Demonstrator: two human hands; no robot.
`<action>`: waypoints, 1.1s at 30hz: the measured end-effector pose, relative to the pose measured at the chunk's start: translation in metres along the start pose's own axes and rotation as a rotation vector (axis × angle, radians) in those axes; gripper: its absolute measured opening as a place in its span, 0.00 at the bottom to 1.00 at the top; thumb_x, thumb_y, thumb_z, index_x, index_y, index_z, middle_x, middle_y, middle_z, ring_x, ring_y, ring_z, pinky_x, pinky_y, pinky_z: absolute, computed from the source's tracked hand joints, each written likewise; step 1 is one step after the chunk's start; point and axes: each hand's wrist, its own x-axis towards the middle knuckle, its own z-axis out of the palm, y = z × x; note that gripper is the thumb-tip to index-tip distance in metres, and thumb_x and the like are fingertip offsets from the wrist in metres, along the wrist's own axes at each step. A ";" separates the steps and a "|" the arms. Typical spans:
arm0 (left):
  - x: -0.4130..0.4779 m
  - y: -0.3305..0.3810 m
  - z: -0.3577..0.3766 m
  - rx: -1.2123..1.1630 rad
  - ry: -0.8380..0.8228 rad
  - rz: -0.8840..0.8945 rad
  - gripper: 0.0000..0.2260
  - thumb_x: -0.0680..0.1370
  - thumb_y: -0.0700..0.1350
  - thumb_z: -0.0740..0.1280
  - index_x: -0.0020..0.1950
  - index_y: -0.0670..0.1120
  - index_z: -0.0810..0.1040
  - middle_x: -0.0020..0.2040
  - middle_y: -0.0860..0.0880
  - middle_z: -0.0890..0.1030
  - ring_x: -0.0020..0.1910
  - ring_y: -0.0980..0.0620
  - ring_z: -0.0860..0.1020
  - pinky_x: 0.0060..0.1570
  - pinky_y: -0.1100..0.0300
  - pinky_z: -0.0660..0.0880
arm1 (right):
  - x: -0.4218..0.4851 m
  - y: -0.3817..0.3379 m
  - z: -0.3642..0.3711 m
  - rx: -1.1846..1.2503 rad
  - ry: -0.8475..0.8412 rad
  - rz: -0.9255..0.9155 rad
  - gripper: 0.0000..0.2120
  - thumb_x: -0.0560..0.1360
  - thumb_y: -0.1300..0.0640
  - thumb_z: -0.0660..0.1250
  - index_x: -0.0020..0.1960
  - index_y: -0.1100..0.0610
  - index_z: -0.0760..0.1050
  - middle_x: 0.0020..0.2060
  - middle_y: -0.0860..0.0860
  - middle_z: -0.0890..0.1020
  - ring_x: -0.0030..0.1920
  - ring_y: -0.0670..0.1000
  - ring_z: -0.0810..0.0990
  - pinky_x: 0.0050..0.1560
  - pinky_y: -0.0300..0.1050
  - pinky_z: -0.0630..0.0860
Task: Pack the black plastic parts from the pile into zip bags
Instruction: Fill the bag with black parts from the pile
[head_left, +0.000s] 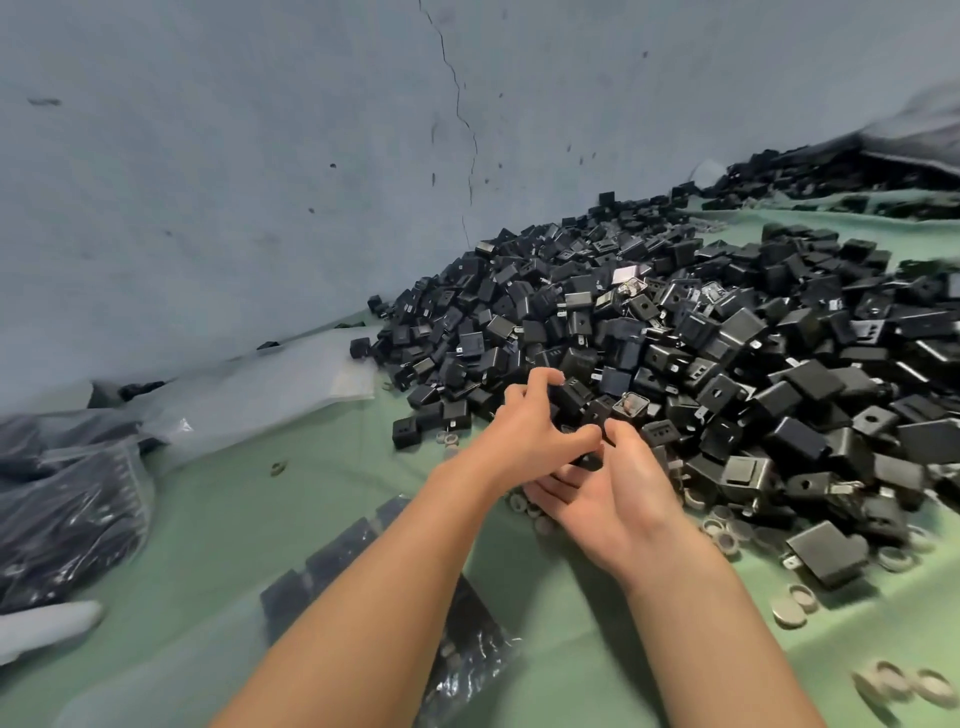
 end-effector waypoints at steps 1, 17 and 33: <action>-0.001 0.002 0.002 -0.008 0.016 0.021 0.28 0.72 0.61 0.70 0.67 0.57 0.61 0.64 0.52 0.65 0.57 0.49 0.76 0.62 0.49 0.73 | 0.000 0.000 0.000 0.016 0.000 0.001 0.23 0.84 0.43 0.51 0.69 0.58 0.70 0.52 0.65 0.82 0.54 0.62 0.81 0.63 0.58 0.75; -0.023 -0.008 0.017 -0.200 0.338 0.276 0.06 0.74 0.51 0.68 0.45 0.58 0.72 0.45 0.56 0.78 0.46 0.57 0.76 0.51 0.50 0.76 | 0.010 -0.004 -0.001 0.110 -0.204 0.172 0.28 0.83 0.38 0.49 0.67 0.57 0.75 0.58 0.61 0.83 0.61 0.63 0.80 0.59 0.63 0.75; -0.073 0.024 0.003 -0.614 0.350 0.303 0.11 0.78 0.45 0.63 0.51 0.51 0.85 0.56 0.59 0.83 0.62 0.61 0.76 0.64 0.56 0.71 | 0.009 0.005 0.013 0.162 -0.155 -0.025 0.16 0.75 0.48 0.62 0.53 0.58 0.78 0.56 0.56 0.83 0.55 0.56 0.84 0.49 0.51 0.83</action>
